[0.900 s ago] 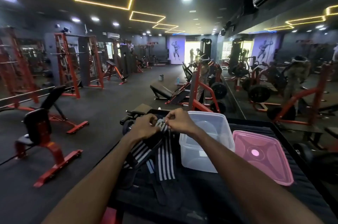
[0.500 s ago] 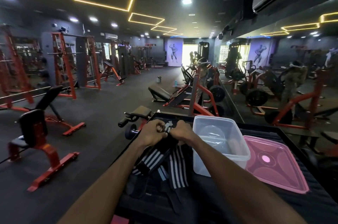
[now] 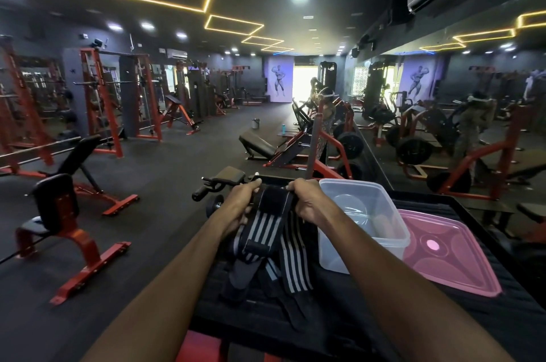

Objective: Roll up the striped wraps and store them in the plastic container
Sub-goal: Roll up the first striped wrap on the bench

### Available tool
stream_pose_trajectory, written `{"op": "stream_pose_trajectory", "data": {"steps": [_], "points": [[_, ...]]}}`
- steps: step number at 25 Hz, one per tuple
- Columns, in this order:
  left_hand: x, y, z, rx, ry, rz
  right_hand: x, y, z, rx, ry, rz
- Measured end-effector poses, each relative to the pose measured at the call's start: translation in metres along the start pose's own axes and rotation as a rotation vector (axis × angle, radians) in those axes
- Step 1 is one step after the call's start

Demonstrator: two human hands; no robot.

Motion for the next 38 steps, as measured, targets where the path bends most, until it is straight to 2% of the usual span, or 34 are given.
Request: {"op": "stream_pose_trajectory", "data": {"steps": [2, 5, 10, 13, 15, 18, 24, 28, 33, 38], "points": [[-0.001, 0.005, -0.003, 0.013, -0.036, -0.060, 0.001, 0.001, -0.008, -0.046, 0.002, 0.001], [0.002, 0.011, -0.006, 0.072, 0.019, -0.023, 0.007, -0.006, -0.011, -0.070, 0.039, -0.034], [0.010, 0.030, -0.008, 0.112, 0.118, -0.158, 0.001, -0.025, -0.009, 0.010, 0.018, -0.108], [0.011, 0.039, -0.009, 0.073, 0.143, -0.248, -0.007, -0.029, -0.007, 0.025, -0.003, -0.050], [0.008, 0.044, -0.007, 0.043, 0.088, -0.271, -0.010, -0.031, -0.003, 0.033, -0.014, -0.004], [0.001, 0.051, -0.003, 0.063, 0.055, -0.177, -0.009, -0.037, -0.004, 0.011, 0.010, -0.017], [-0.001, 0.070, 0.009, 0.038, 0.063, -0.108, -0.010, -0.050, -0.011, -0.027, -0.012, -0.232], [-0.005, 0.077, 0.017, 0.118, 0.086, -0.106, -0.010, -0.047, -0.011, -0.119, 0.003, -0.255], [-0.019, 0.077, 0.022, 0.147, 0.096, -0.067, -0.016, -0.056, -0.003, -0.030, -0.143, -0.340], [-0.012, 0.082, 0.018, 0.183, 0.201, -0.076, -0.014, -0.070, 0.000, -0.022, -0.059, -0.224]]}}
Point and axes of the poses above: each hand's wrist, its own z-axis towards the middle knuckle, its own y-axis out of the palm, x = y × z, the point moved 4 cm from there along z, towards the middle knuckle, and after that the axes turned 8 degrees about x, right-handed, at the moved point
